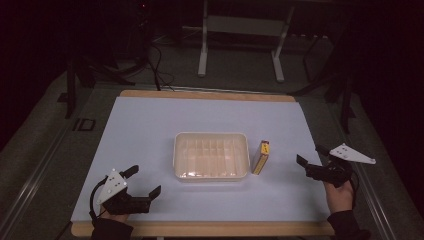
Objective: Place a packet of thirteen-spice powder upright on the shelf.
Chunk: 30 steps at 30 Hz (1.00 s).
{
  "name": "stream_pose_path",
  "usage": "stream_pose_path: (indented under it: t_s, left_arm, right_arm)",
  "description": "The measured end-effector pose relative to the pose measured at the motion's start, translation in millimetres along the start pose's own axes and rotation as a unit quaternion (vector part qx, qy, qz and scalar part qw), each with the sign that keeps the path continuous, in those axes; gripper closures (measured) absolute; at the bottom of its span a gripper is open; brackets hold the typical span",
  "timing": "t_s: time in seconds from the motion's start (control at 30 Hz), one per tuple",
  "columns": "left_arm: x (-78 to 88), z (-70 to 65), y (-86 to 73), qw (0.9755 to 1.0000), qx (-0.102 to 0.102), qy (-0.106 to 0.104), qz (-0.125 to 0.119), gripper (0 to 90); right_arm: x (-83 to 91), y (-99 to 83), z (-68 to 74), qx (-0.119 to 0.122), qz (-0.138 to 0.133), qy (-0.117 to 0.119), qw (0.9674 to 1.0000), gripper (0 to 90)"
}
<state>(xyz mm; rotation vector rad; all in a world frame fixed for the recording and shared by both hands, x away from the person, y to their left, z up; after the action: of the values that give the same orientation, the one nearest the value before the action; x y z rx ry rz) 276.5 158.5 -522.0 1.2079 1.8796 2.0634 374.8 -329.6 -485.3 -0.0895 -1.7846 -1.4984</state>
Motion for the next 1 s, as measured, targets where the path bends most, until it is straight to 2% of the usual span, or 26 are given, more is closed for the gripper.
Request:
stream_pose_path:
  t_s: [0.1,0.13,0.17,0.3,0.37,0.43,0.57,0.6,0.63,0.67,0.7,0.73,0.77,0.8,0.83,0.9,0.93,0.97,1.0]
  left_arm:
    - [-0.8,-0.1,0.0,1.0000,-0.001,0.000,0.000,0.1]
    - [-1.1,-0.3,-0.2,1.0000,-0.001,0.001,0.002,0.1]
    - [-1.1,-0.3,-0.2,1.0000,-0.001,0.001,0.002,0.1]
    - [-0.7,0.7,-0.4,1.0000,-0.001,0.004,0.002,0.1]
    - [-0.8,1.1,-0.7,1.0000,0.000,0.004,0.003,0.1]
    - [-1.0,0.9,-0.9,1.0000,0.000,0.004,0.004,0.1]
    - [-1.3,0.8,-1.2,1.0000,0.000,0.003,0.005,0.1]
    - [-1.3,0.8,-1.2,1.0000,0.000,0.003,0.005,0.1]
    - [-1.6,0.8,-1.4,1.0000,0.000,0.002,0.006,0.1]
    - [-1.6,0.8,-1.4,1.0000,0.000,0.002,0.006,0.1]
    - [-1.9,0.4,-1.6,1.0000,0.001,0.001,0.007,0.1]
    - [-1.9,0.4,-1.6,1.0000,0.001,0.001,0.007,0.1]
    - [-2.1,0.0,-1.7,1.0000,0.000,0.000,0.007,0.1]
    - [-2.1,0.0,-1.7,1.0000,0.000,0.000,0.007,0.1]
    - [-2.4,-0.2,-2.0,1.0000,0.000,-0.001,0.009,0.1]
    - [-2.5,-0.1,-2.3,0.9999,-0.001,0.000,0.010,0.1]
    - [-2.5,-0.1,-2.3,0.9999,-0.001,0.000,0.010,0.1]
    - [-2.7,-0.1,-2.5,0.9999,0.000,-0.001,0.011,0.1]
    - [-2.7,-0.1,-2.5,0.9999,0.000,-0.001,0.011,0.1]
  right_arm:
    - [-0.7,-1.1,-4.6,0.004,0.009,0.013,0.9999,13.6]
    - [-1.6,-1.2,-6.6,0.019,0.021,0.032,0.9991,13.7]
    - [-1.5,-1.3,-7.1,0.024,0.025,0.036,0.9987,13.6]
    - [-3.5,-2.5,-6.5,0.049,0.047,0.086,0.9940,13.7]
    - [-5.0,-5.1,-5.0,0.061,0.064,0.115,0.9895,13.6]
    - [-5.4,-8.7,-0.9,0.079,0.082,0.153,0.9817,13.7]
    - [-5.7,-18.7,6.6,0.118,0.114,0.200,0.9659,13.6]
    - [-5.7,-18.7,6.6,0.118,0.114,0.200,0.9659,13.6]
    - [-6.3,-24.2,11.4,0.134,0.128,0.219,0.9580,13.6]
    - [-6.3,-24.2,11.4,0.134,0.128,0.219,0.9580,13.6]
    - [-6.9,-29.5,16.1,0.150,0.145,0.230,0.9505,13.6]
    - [-6.9,-29.5,16.1,0.150,0.145,0.230,0.9505,13.6]
    - [-7.6,-34.4,21.9,0.171,0.160,0.240,0.9421,13.6]
    - [-7.6,-34.4,21.9,0.171,0.160,0.240,0.9421,13.6]
    - [-7.6,-38.3,28.0,0.187,0.171,0.252,0.9340,13.6]
    - [-8.2,-42.0,34.0,0.207,0.184,0.258,0.9254,13.6]
    - [-8.2,-42.0,34.0,0.207,0.184,0.258,0.9254,13.6]
    - [-9.2,-45.8,38.6,0.227,0.207,0.258,0.9159,13.8]
    - [-9.2,-45.8,38.6,0.227,0.207,0.258,0.9159,13.8]
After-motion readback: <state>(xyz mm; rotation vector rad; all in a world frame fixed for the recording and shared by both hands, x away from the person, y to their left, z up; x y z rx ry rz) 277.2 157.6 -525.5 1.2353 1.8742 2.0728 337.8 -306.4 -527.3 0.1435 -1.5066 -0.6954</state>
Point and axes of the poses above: each handheld gripper's, and its own axes: x roughly backward along the jaws, y roughly out of its top, z roughly to its left, the point moved 9 cm from there along -x, roughly forward along the jaws, and after that the axes turned 11 degrees about z, right-handed, at the moved point
